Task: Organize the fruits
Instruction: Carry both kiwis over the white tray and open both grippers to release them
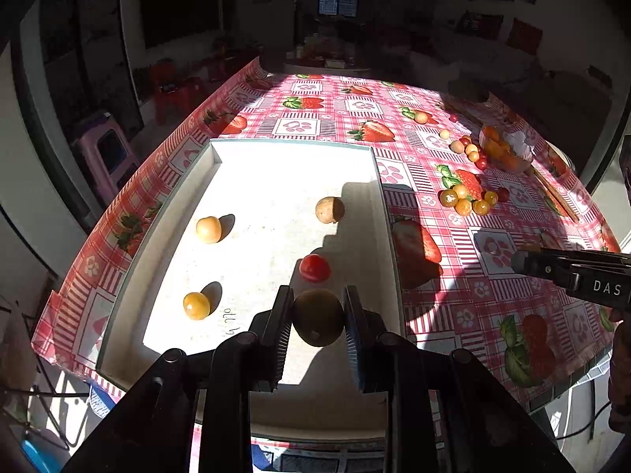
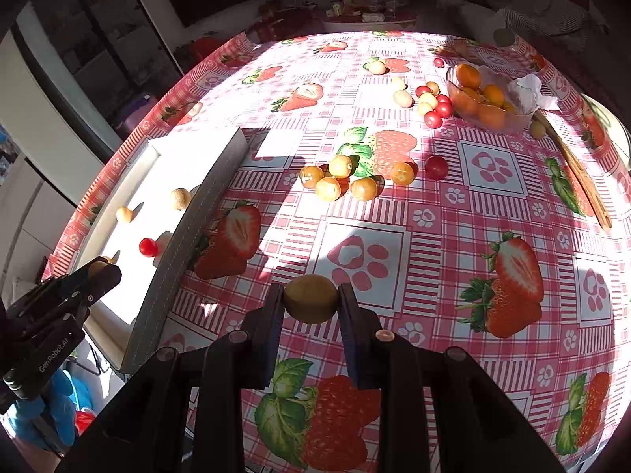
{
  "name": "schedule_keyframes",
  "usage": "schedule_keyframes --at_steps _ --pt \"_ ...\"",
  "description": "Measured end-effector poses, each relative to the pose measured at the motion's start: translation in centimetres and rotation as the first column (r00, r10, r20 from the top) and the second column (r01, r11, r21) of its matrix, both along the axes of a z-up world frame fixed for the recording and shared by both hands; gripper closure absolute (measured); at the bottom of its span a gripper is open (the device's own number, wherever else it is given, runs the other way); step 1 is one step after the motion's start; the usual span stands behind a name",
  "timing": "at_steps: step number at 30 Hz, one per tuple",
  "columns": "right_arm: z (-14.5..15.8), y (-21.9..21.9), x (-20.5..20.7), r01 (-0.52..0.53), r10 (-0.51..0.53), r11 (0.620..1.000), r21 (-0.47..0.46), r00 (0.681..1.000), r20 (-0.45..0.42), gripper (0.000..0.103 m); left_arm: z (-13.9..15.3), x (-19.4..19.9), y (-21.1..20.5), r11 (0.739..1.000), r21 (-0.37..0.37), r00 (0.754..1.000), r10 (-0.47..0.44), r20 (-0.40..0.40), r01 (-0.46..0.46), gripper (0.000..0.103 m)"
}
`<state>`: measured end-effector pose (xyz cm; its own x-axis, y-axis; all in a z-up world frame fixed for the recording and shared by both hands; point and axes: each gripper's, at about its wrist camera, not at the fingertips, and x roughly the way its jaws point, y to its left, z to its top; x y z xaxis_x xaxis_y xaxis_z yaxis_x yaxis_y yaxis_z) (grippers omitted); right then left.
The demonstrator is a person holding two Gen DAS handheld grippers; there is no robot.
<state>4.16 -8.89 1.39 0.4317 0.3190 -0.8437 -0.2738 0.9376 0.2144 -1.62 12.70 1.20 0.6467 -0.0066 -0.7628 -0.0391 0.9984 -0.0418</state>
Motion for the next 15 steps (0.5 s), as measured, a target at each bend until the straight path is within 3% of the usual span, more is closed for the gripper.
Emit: schedule_keyframes --at_steps 8,15 --pt "0.3 7.6 -0.8 -0.12 0.12 0.993 -0.001 0.993 -0.012 0.073 -1.8 -1.8 5.9 0.993 0.016 0.993 0.118 -0.027 -0.117 0.076" --pt "0.0 13.6 -1.2 -0.227 0.227 0.973 -0.027 0.974 -0.024 0.073 -3.4 -1.6 8.5 0.987 0.029 0.983 0.162 -0.086 -0.16 0.076"
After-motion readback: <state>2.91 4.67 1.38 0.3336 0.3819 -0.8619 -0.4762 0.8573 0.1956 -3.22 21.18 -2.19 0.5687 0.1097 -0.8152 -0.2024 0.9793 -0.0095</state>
